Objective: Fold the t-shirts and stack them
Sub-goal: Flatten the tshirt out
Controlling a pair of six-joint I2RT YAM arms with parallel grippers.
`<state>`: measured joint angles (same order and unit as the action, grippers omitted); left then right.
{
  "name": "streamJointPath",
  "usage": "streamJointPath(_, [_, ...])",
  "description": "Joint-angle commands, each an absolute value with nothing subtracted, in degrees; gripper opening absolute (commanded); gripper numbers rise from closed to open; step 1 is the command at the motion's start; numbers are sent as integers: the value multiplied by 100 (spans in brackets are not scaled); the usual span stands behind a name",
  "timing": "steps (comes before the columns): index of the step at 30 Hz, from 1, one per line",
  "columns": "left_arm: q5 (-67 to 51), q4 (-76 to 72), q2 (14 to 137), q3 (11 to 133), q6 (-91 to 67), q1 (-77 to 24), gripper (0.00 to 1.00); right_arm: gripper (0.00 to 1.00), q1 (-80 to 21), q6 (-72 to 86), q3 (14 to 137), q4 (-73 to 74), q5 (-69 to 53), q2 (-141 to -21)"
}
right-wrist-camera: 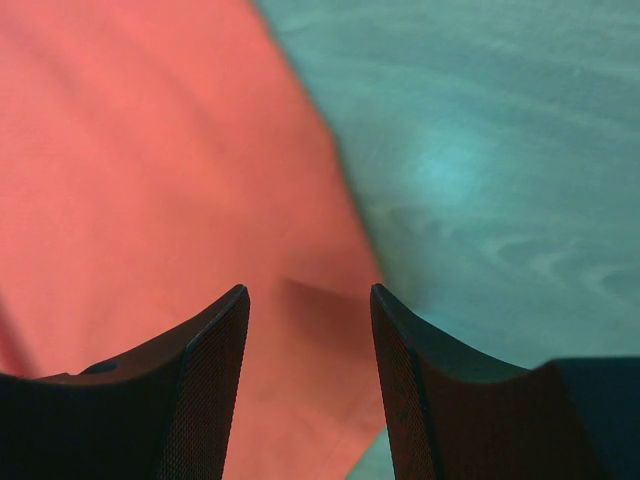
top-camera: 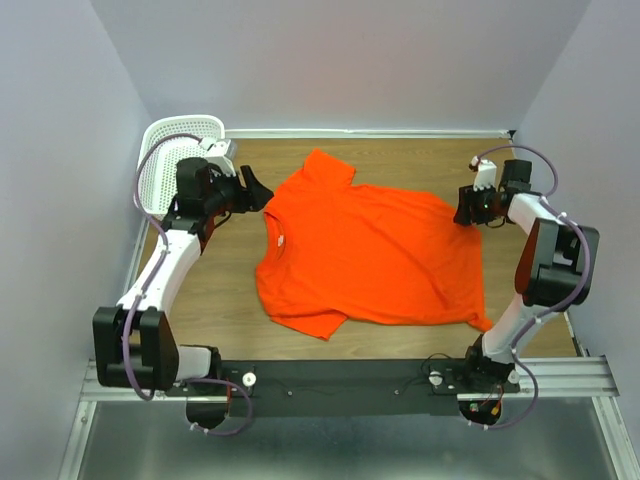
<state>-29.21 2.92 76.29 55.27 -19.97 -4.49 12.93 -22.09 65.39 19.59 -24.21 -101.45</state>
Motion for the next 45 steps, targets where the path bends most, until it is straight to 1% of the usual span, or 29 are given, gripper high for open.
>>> streamJointPath(1, [-2145, 299, 7058, 5502, -1450, -483, 70, 59, 1371, -2153, 7223, 1758, -2416, -10756])
streamJointPath(4, [-2206, 202, 6865, 5432, -1433, -483, 70, 59, 1380, -2154, 7522, 1767, -2610, -11170])
streamJointPath(9, [-2118, 246, 6610, 5353, -1397, -483, 70, 60, 1380, -2153, 7743, 1889, -2724, -11469])
streamJointPath(13, [-2101, 237, 6548, 5353, -1389, -483, 70, 59, 1380, -2206, 7761, 2065, -3137, -11619])
streamJointPath(16, [-2022, 272, 6513, 5361, -1371, -483, 70, 57, 1380, -2259, 7699, 2188, -3366, -11637])
streamJointPath(19, [-1960, 264, 6478, 5353, -1362, -483, 70, 52, 1380, -2303, 7673, 2259, -3331, -11663])
streamJointPath(22, [-1977, 272, 6495, 5353, -1362, -483, 70, 40, 1380, -2382, 7673, 2259, -3217, -11584])
streamJointPath(23, [-1986, 272, 6504, 5353, -1354, -483, 70, 31, 1380, -2382, 7699, 2259, -3217, -11497])
streamJointPath(25, [-1890, 272, 6539, 5353, -1327, -483, 70, 22, 1371, -2391, 7778, 2267, -3225, -11365])
streamJointPath(26, [-1846, 272, 6556, 5353, -1318, -466, 70, 15, 1371, -2399, 7796, 2268, -3260, -11190])
streamJointPath(30, [-2073, 316, 6688, 5388, -1353, -448, 70, 11, 1257, -2522, 7568, 2259, -3471, -10602])
streamJointPath(32, [-2092, 290, 6645, 5353, -1354, -448, 70, 11, 1090, -2698, 7349, 2259, -3542, -10267])
streamJointPath(33, [-2040, 264, 6601, 5344, -1362, -440, 70, 11, 907, -2768, 7061, 2267, -3559, -9935])
streamJointPath(37, [-1969, 290, 6574, 5352, -1345, -440, 70, 13, 283, -3198, 6198, 2486, -3341, -9230])
streamJointPath(39, [-1951, 290, 6566, 5344, -1336, -448, 70, 22, -550, -3646, 5655, 2845, -3192, -8703])
streamJointPath(41, [-1960, 290, 6565, 5344, -1345, -448, 70, 33, -781, -3761, 5398, 3049, -3208, -8500])
streamJointPath(42, [-1986, 290, 6574, 5352, -1345, -448, 70, 43, -834, -3770, 5214, 3154, -3225, -8403])
streamJointPath(45, [-1986, 281, 6557, 5344, -1353, -448, 70, 57, -817, -3630, 5133, 3146, -2989, -7956])
